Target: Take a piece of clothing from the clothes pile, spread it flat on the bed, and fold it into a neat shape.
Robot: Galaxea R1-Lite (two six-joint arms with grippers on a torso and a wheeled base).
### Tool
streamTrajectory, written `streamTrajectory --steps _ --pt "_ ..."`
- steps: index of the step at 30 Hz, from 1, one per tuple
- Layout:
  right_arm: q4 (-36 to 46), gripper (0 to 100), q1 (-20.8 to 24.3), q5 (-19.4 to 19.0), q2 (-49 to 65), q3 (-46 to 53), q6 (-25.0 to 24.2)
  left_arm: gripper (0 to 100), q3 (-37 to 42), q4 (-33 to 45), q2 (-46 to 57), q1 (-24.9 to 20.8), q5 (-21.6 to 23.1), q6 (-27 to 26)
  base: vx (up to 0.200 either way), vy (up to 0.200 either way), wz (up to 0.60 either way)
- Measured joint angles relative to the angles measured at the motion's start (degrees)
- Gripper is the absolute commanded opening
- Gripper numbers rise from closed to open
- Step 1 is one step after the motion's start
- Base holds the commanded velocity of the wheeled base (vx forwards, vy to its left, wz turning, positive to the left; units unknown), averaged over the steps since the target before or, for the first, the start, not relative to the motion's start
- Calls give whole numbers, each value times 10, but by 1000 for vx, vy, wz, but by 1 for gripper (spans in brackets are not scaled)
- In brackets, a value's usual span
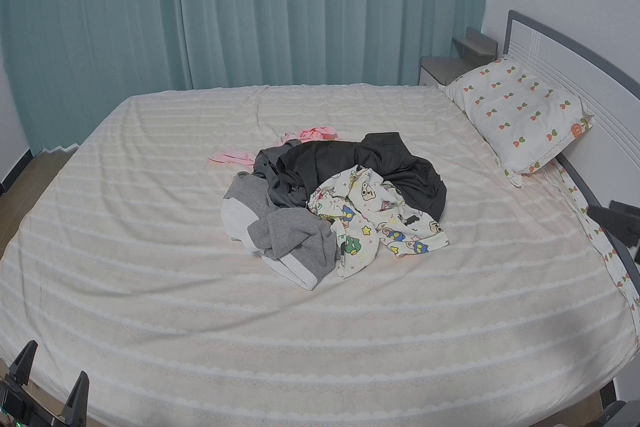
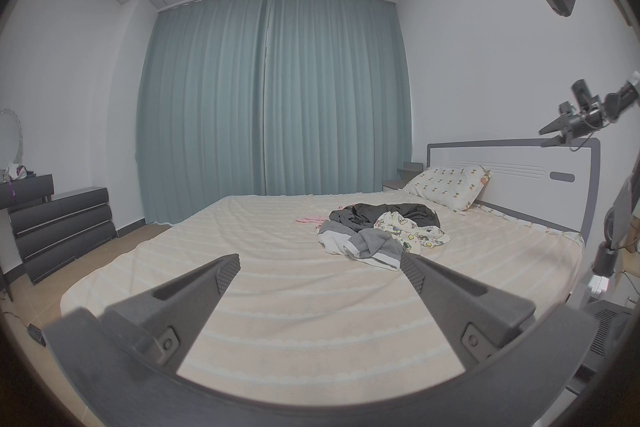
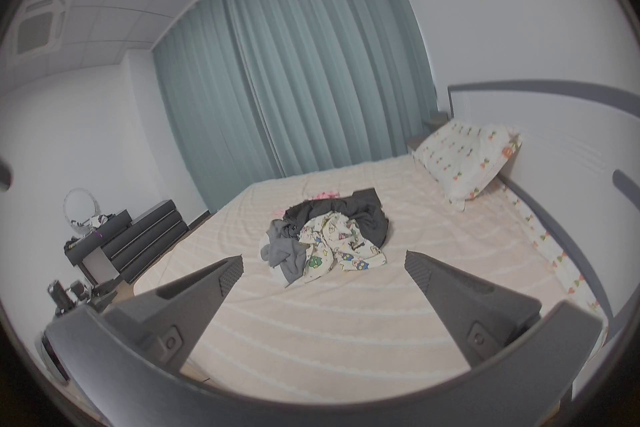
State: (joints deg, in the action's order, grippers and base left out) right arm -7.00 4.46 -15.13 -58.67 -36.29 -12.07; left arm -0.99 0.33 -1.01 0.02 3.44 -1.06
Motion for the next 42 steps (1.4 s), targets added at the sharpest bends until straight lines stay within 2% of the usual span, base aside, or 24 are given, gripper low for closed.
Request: streamTrajectory --steps 5,13,20,26,33,42 --pt "-58 100 23 31 -144 -35 -42 100 0 0 0 0 0 0 0 0 0" --pt "-170 100 54 101 -373 -119 -99 100 0 0 0 0 0 0 0 0 0" --pt "-250 100 77 152 -576 -247 -148 100 0 0 0 0 0 0 0 0 0" --pt "-284 100 102 199 -712 -347 -184 100 0 0 0 0 0 0 0 0 0" --pt "-309 100 127 267 -819 -441 -195 100 0 0 0 0 0 0 0 0 0" --pt "-316 100 135 279 -890 -471 -179 100 0 0 0 0 0 0 0 0 0"
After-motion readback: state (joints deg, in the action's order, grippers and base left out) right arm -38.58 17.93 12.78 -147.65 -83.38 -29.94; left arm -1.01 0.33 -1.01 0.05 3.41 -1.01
